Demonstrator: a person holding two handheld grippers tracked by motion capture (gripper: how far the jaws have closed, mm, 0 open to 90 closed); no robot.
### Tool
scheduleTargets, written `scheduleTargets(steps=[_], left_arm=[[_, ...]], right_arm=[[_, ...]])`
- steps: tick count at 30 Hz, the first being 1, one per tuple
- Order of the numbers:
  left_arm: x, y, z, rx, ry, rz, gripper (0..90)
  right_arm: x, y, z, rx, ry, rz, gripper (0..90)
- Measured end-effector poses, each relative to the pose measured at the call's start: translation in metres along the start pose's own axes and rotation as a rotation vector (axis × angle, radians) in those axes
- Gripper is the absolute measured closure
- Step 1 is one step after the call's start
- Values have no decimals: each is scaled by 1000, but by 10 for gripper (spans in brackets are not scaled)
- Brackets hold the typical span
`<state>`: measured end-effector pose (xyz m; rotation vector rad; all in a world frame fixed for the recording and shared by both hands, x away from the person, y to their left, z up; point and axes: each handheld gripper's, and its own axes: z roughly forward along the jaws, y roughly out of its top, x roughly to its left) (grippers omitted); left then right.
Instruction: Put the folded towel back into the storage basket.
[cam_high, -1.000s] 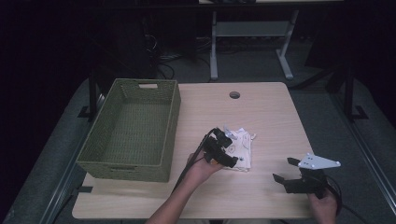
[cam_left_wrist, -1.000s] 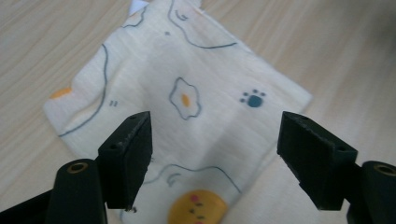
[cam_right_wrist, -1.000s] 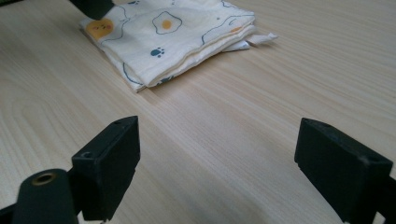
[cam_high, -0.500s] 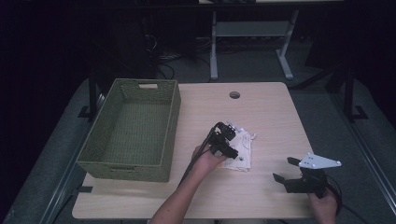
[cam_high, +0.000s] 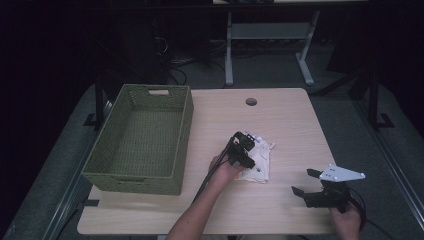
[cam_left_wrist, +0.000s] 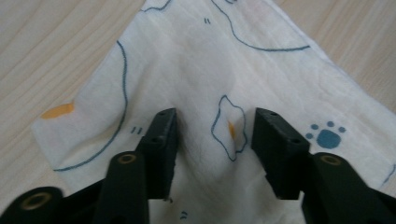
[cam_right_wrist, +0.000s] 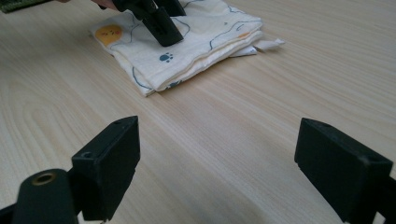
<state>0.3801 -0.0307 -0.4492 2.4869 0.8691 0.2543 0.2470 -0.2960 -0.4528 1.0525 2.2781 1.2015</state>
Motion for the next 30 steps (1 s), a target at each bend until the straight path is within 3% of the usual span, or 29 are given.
scheduleTargets(steps=[10,17,19,20,22,25,30], left_arm=[[1,-6,-1,-47,-4,13,725],[1,-5,-1,-40,-10,17,807],[6,-5,-2,-41,-41,-24,826],[6,-5,-2,-41,-41,-24,829],[12,-7,-2,-54,-78,-77,830],[18,-11,-5,-75,-126,-127,830],[21,-13,-12,-105,-159,-150,830]], right_arm=[[3,1,1,9,2,-3,138],[2,0,1,7,6,1,138],[3,0,-2,1,4,-1,138],[3,0,-2,1,4,-1,138],[2,-1,-3,-3,4,4,138],[-1,-2,-3,-3,-1,21,138],[-2,-2,-4,-9,-7,20,138]])
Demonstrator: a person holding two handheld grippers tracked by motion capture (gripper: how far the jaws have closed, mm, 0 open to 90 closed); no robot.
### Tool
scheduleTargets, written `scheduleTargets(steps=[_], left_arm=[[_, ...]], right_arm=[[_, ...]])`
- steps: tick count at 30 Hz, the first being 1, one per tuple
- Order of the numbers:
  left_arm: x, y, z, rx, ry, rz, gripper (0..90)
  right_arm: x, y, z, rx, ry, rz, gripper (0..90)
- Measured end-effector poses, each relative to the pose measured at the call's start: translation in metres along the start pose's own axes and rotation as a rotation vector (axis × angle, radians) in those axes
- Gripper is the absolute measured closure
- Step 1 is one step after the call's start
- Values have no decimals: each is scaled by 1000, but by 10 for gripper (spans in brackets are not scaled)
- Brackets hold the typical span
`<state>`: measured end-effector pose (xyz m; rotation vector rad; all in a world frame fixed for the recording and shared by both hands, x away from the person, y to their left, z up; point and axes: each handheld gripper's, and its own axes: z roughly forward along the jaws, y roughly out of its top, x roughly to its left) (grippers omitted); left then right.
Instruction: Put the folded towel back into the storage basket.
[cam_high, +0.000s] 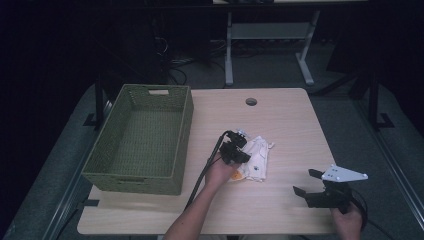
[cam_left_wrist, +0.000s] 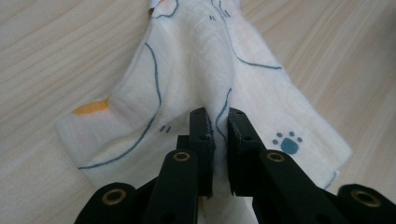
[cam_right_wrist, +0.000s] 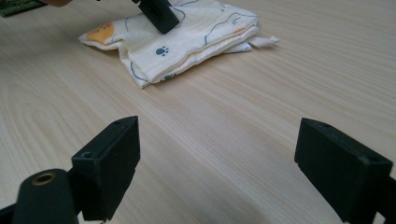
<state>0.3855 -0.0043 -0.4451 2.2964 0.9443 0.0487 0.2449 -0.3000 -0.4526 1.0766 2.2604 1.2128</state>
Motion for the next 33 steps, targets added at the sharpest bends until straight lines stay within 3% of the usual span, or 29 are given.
scheduleTargets(steps=[3,10,25,33], left_arm=[[1,1,-6,-13,-17,-10,830],[12,-3,-36,-105,-134,-80,830],[27,-9,-82,-203,-232,-132,829],[27,-9,-96,-210,-273,-127,829]], right_arm=[[1,-1,-1,2,0,8,138],[2,-1,-1,-4,-20,15,138],[-1,-3,-1,4,-31,30,138],[-1,-4,-3,-3,-42,31,138]])
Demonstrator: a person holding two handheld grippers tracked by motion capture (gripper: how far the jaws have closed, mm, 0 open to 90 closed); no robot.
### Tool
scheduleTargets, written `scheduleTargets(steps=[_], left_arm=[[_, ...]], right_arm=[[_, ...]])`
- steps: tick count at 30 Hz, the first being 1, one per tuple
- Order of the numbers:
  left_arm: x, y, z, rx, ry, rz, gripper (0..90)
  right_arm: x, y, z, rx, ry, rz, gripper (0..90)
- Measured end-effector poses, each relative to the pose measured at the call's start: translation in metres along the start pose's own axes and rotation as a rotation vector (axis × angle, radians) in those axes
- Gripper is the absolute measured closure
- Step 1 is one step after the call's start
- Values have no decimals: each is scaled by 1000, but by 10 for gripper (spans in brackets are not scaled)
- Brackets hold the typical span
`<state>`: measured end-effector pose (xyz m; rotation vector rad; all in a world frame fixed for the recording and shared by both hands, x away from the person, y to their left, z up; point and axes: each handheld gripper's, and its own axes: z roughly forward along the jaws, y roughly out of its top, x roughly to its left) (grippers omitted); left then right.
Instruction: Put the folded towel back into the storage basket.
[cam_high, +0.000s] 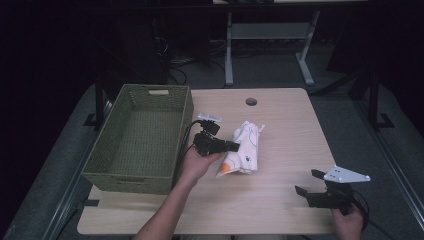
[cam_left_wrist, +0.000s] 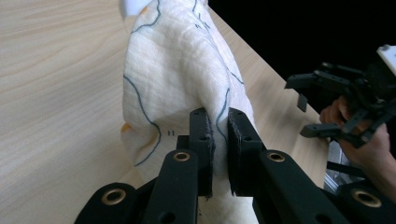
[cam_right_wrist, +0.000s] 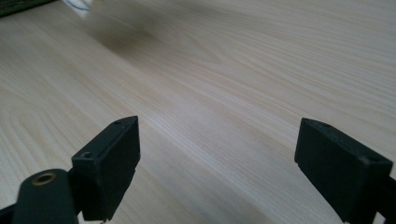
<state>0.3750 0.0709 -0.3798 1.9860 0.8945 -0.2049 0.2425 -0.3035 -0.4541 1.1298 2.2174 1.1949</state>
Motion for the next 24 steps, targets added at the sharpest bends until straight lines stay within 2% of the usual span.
scheduleTargets(steps=[5,14,18,24], left_arm=[[2,4,-6,19,-5,3,828],[0,9,-26,-13,-25,-4,827],[0,8,-36,-32,-48,-17,826],[2,12,-50,-51,-41,-23,826]], right_arm=[[-2,-1,-1,-4,1,14,138],[-4,-2,-4,-2,-5,23,138],[-6,-3,-3,1,-20,31,138],[-5,-3,-2,8,-20,26,138]])
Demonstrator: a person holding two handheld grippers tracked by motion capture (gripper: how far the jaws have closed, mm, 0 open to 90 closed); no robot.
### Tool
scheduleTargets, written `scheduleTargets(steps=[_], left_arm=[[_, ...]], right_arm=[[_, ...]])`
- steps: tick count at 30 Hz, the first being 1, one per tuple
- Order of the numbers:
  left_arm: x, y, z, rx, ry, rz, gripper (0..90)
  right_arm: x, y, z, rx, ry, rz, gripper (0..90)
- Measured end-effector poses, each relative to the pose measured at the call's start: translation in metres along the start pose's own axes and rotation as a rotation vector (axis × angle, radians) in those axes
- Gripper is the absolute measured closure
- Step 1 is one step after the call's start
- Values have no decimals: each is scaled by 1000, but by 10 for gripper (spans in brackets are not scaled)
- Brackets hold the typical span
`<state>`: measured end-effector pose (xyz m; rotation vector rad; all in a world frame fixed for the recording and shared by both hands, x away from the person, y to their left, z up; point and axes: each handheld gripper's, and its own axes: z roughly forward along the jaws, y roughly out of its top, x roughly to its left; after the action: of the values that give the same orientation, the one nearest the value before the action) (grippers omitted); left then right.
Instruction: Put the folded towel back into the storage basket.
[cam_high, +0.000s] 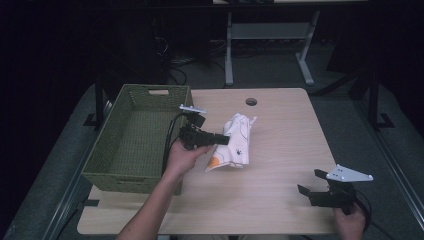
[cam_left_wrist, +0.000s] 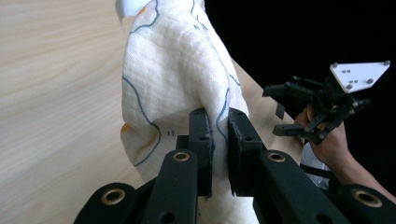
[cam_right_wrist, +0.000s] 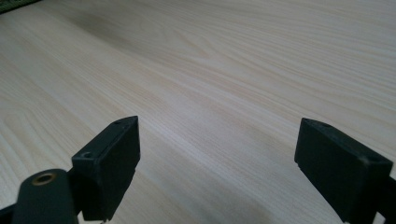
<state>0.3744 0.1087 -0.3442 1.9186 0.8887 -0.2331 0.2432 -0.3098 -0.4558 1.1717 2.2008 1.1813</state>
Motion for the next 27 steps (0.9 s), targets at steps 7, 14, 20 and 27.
scheduleTargets(steps=[7,14,20,27], left_arm=[[-1,6,-19,-27,-3,-2,826],[-1,9,-37,-34,9,0,826],[4,8,-53,-53,11,-22,823],[5,8,-62,-59,7,-16,824]], right_arm=[[0,0,2,8,1,-1,138],[0,0,4,11,-1,-6,138],[2,0,6,23,0,-12,138],[0,0,5,19,10,-12,138]])
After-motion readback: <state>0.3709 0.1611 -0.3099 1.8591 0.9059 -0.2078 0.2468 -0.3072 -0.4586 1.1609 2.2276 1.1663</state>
